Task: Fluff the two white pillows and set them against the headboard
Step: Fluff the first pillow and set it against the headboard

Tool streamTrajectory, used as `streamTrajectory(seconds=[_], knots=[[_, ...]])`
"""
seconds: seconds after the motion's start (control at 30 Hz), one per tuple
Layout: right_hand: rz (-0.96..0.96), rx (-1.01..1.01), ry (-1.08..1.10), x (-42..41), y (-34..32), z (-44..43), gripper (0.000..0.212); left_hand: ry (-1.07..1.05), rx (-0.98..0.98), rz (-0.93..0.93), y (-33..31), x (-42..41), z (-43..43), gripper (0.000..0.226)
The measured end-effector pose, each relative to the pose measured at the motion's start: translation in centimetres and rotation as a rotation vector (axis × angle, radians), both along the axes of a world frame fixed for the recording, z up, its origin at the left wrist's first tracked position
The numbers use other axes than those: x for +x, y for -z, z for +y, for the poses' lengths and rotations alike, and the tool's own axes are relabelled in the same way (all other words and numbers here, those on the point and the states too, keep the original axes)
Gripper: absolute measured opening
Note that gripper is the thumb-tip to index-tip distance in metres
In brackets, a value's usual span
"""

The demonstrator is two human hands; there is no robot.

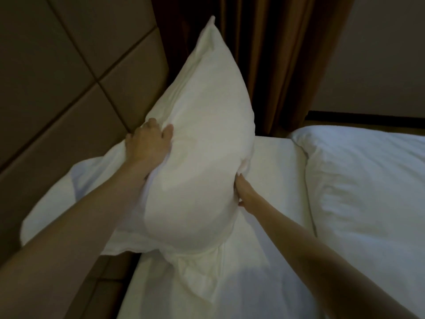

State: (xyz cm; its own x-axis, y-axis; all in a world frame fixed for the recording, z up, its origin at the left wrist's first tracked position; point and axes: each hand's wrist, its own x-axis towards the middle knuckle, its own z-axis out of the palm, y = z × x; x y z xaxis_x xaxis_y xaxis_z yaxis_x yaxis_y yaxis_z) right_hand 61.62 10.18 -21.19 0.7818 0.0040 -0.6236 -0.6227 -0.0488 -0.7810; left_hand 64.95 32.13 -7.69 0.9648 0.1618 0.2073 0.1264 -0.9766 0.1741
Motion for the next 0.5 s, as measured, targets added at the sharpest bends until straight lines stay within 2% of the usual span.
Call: streamTrajectory(seconds=[0.17, 0.27, 0.4, 0.5], knots=[[0.115, 0.095, 0.029, -3.0, 0.9, 0.7, 0.069, -0.109, 0.226, 0.037, -0.1, -3.7, 3.1, 0.068], [0.176, 0.131, 0.028, -6.3, 1.7, 1.4, 0.075, -0.056, 0.285, 0.023, -0.3, -6.8, 3.7, 0.058], [0.21, 0.132, 0.008, -9.4, 0.8, 2.5, 0.068, 0.017, 0.369, 0.102, -2.5, -8.2, 3.3, 0.038], [0.15, 0.098, 0.009, -9.3, -0.9, 2.5, 0.061, 0.001, 0.318, -0.005, -5.8, -7.8, 3.4, 0.032]])
